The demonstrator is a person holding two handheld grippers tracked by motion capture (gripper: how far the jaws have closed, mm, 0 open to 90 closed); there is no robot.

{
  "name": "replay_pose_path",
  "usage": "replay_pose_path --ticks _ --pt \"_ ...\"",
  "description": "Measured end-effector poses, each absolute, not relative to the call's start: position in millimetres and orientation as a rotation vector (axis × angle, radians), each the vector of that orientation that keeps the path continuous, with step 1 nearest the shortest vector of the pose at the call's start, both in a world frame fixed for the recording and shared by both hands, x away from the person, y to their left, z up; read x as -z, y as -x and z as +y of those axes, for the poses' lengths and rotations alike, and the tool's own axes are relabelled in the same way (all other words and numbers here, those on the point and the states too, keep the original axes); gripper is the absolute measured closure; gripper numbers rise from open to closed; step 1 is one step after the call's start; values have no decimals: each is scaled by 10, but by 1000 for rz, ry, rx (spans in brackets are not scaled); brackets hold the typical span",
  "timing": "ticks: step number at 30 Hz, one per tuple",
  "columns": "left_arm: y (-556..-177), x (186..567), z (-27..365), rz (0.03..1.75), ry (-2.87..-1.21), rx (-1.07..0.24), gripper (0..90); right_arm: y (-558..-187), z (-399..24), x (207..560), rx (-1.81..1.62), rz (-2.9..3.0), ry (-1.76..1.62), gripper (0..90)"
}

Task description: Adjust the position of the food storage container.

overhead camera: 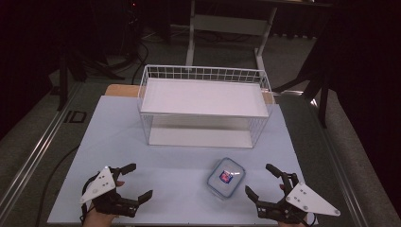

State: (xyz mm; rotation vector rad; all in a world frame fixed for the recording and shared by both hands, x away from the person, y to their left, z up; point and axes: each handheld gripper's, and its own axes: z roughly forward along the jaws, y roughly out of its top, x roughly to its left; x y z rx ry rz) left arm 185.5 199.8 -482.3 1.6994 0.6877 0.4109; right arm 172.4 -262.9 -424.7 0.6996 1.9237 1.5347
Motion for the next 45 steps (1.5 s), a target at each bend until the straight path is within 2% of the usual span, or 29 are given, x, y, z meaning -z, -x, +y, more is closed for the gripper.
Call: replay_pose_path --ticks 12,15,16,20,24,32,45 --pt "-1833 4815 1966 683 -1696 -419 13 -1799 -2549 4197 -1517 2054 -718 158" --pt "-1829 4818 1954 682 -1700 -417 13 -1856 -2569 4323 -1492 2100 -770 253" --pt "-1829 4817 1953 682 -1701 -416 13 -1883 -2583 4366 -1497 2130 -779 331" --pt "-1836 4822 1949 688 -1700 -413 13 -1967 -2617 4495 -1423 2202 -823 462" --pt "-1829 4824 1934 687 -1707 -414 13 -2012 -2648 4580 -1367 2247 -841 632" --pt "-1823 4837 1905 671 -1697 -442 13 -2099 -2690 4832 -1250 2340 -910 898" --pt "-1829 4842 1866 640 -1708 -422 13 -2138 -2645 5121 -1125 2488 -925 900"
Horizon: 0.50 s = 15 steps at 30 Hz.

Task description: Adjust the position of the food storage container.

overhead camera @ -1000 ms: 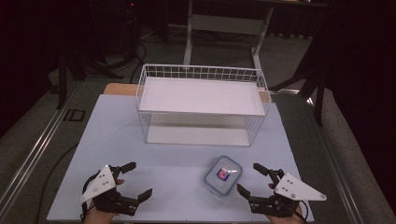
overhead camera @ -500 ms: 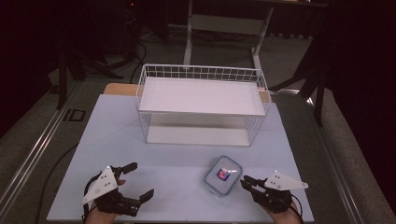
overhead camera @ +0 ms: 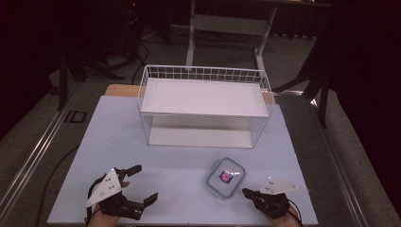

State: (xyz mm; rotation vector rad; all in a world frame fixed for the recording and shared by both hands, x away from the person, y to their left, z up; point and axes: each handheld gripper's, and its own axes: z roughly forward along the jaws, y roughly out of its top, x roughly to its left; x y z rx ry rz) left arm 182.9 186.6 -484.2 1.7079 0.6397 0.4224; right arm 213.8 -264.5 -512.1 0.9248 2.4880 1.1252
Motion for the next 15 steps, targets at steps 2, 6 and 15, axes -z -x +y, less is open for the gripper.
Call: replay_pose_path --ticks 2,6,15 --pt "-1837 4848 1861 639 -1706 -416 13 -2171 -2569 5171 -1078 2525 -906 900" --pt "-1844 4851 1857 640 -1709 -416 12 -2218 -2476 5251 -1057 2575 -883 900" --pt "-1834 4851 1856 639 -1709 -418 13 -2315 -2160 5265 -1087 2612 -811 900"
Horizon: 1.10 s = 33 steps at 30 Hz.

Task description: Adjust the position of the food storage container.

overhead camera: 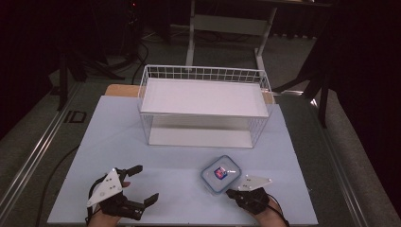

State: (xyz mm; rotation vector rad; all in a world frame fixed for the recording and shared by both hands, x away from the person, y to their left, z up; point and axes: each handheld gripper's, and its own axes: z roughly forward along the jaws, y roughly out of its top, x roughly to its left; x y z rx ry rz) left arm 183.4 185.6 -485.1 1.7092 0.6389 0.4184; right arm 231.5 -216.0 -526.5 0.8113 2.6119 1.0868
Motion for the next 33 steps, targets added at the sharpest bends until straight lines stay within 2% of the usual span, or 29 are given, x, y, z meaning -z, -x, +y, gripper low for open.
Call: replay_pose_path --ticks 14,23,28,33 --pt "-1827 4861 1849 631 -1728 -415 13 -2501 -1740 5282 -1105 2635 -696 900" --pt "-1816 4859 1836 628 -1736 -421 12 -2444 -2240 5168 -1098 2568 -805 900" --pt "-1826 4865 1831 636 -1733 -417 13 -2622 -2504 5217 -1020 2480 -931 900" --pt "-1829 4875 1822 635 -1741 -413 13 -2855 -2482 5235 -1002 2441 -973 900"
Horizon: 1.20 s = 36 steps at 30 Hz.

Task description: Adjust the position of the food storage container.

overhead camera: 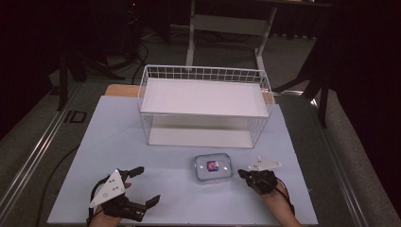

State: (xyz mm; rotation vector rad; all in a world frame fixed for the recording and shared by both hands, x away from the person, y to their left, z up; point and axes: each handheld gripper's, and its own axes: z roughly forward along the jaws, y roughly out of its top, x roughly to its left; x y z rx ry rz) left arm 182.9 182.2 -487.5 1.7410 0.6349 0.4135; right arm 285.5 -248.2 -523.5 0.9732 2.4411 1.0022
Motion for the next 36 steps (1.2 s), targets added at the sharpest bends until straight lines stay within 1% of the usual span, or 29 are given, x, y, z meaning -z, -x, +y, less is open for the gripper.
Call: replay_pose_path --ticks 3,7,29,36 --pt "-1824 4873 1836 632 -1739 -411 13 -2921 -2403 5281 -1026 2458 -985 900" --pt "-1822 4879 1852 640 -1734 -406 13 -2879 -2274 5296 -1001 2482 -945 900" --pt "-1809 4890 1828 631 -1751 -394 13 -2867 -1947 5304 -1046 2527 -887 900" --pt "-1807 4900 1821 633 -1756 -384 13 -2925 -1837 5311 -1072 2531 -873 900"
